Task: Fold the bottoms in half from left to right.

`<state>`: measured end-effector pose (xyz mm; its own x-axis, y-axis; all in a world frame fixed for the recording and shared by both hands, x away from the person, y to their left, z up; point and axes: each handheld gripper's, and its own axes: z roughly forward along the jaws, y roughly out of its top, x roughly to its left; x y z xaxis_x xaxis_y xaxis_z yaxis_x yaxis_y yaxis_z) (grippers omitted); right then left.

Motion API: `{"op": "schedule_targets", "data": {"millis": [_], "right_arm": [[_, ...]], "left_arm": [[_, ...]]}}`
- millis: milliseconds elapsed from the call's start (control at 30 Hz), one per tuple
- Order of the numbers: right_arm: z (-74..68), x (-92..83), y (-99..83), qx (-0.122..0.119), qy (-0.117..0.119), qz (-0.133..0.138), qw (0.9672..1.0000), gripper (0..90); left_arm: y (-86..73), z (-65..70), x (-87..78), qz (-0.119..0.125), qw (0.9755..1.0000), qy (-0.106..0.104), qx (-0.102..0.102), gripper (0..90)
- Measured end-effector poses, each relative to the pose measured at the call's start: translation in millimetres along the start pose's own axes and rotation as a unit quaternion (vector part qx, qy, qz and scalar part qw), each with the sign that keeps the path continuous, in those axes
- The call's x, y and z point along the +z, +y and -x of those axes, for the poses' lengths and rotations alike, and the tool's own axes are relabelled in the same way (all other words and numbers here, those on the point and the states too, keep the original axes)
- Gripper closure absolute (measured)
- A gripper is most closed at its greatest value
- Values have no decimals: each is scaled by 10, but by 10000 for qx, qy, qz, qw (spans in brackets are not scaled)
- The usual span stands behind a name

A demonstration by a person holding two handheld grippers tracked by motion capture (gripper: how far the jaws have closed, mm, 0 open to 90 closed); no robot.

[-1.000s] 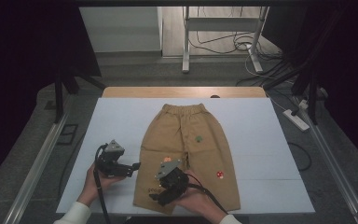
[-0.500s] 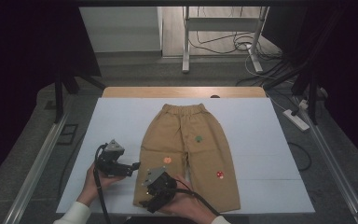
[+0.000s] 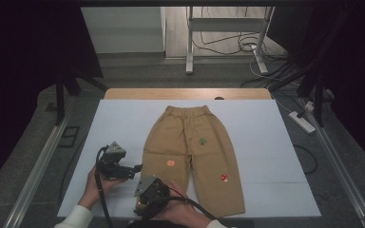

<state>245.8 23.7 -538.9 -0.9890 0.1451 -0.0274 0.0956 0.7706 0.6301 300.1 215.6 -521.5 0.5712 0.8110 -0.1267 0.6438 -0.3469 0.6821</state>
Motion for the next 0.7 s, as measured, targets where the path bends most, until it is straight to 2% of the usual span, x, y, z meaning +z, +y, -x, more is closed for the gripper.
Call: {"op": "schedule_targets", "data": {"millis": [67,167,233,267,300,333,367,400,433,533,700], "right_arm": [[-4,9,3,31,-15,28,10000,226],[5,-2,4,12,-69,35,10000,307],[30,-28,-2,20,-73,54,10000,433],[75,-64,-13,32,-116,25,9999,590],[75,-64,-13,32,-116,25,9999,590],[96,-78,-19,70,-121,25,9999,661],[153,-119,-38,125,-209,-42,9997,801],[153,-119,-38,125,-209,-42,9997,801],[178,-136,-50,142,-208,-67,9997,841],[231,-180,-87,349,-23,81,9994,855],[225,-304,-82,341,43,252,9991,855]], "left_arm": [[-3,-6,-1,-3,10000,-1,-6,93],[-13,-19,-5,4,10000,4,-42,93],[-18,-25,-12,12,10000,18,-64,93],[-21,-30,-17,31,10000,24,-76,94],[-21,-30,-17,31,10000,24,-76,94],[-22,-34,-22,26,10000,7,-89,94],[-21,-35,-26,40,9999,-38,-131,94],[-16,-36,-34,77,9998,-109,-175,94],[-8,-32,-43,113,9997,-143,-180,95],[2,-17,-39,115,9997,-142,-173,97],[11,-20,-34,131,9995,-179,-204,99]]}}
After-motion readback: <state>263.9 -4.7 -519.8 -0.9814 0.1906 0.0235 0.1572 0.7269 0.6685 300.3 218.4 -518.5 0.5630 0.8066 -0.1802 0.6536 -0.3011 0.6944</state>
